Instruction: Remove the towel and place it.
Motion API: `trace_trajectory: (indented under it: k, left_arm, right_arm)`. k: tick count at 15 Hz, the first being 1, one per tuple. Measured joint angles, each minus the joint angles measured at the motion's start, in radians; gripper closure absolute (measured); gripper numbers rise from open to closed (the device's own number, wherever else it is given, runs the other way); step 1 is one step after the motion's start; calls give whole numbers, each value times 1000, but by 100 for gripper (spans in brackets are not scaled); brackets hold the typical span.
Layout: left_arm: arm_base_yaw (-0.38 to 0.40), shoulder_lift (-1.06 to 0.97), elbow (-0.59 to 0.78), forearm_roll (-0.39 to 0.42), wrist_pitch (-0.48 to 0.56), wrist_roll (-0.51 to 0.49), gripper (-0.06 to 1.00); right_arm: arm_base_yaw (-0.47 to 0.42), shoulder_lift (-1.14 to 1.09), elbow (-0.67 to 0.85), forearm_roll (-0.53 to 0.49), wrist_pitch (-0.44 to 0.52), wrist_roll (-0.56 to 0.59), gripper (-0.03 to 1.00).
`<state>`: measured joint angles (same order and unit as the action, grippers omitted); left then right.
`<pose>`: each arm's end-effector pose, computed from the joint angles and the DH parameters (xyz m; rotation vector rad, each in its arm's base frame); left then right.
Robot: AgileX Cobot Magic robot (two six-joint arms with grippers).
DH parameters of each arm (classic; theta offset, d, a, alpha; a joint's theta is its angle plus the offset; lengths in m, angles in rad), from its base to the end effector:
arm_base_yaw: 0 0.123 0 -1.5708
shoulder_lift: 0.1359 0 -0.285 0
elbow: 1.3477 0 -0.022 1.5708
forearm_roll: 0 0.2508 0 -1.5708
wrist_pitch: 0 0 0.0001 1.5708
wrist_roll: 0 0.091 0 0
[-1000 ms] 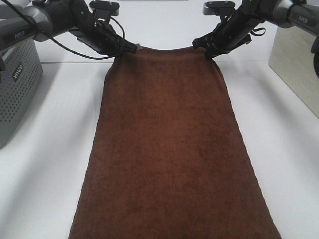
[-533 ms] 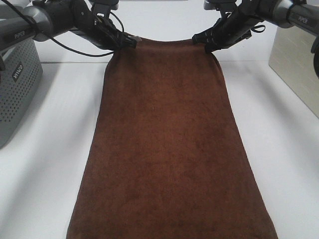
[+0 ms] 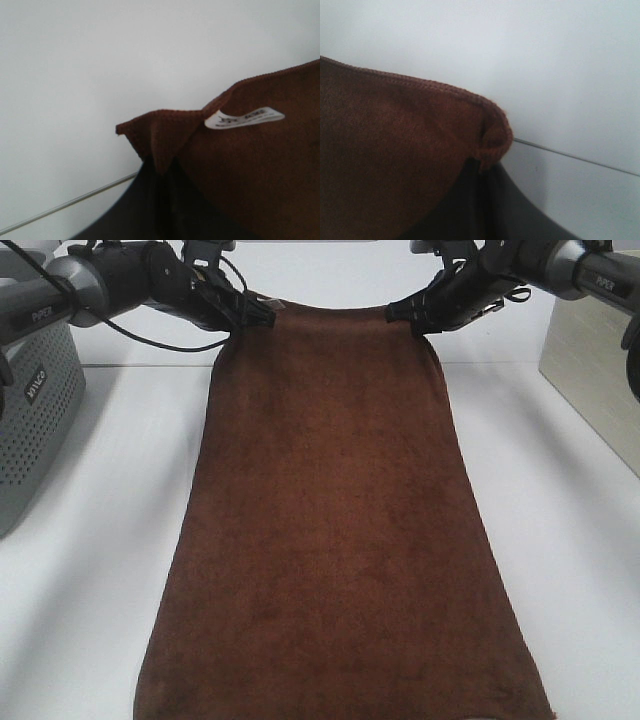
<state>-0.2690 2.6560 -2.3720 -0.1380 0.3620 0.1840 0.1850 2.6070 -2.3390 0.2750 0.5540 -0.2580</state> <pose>0.5726 -0.1625 0.1451 0.3720 2.0982 -0.1783 0.5688 0.1197 0.1509 -0.3116 2.2708 0.2484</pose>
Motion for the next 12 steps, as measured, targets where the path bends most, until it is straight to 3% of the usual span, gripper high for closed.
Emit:
trace_trajectory:
  k: [12]
  left_arm:
    - [0,100,0,2,-142,0,94]
  right_arm:
    - [0,102,0,-1,-119,0,96]
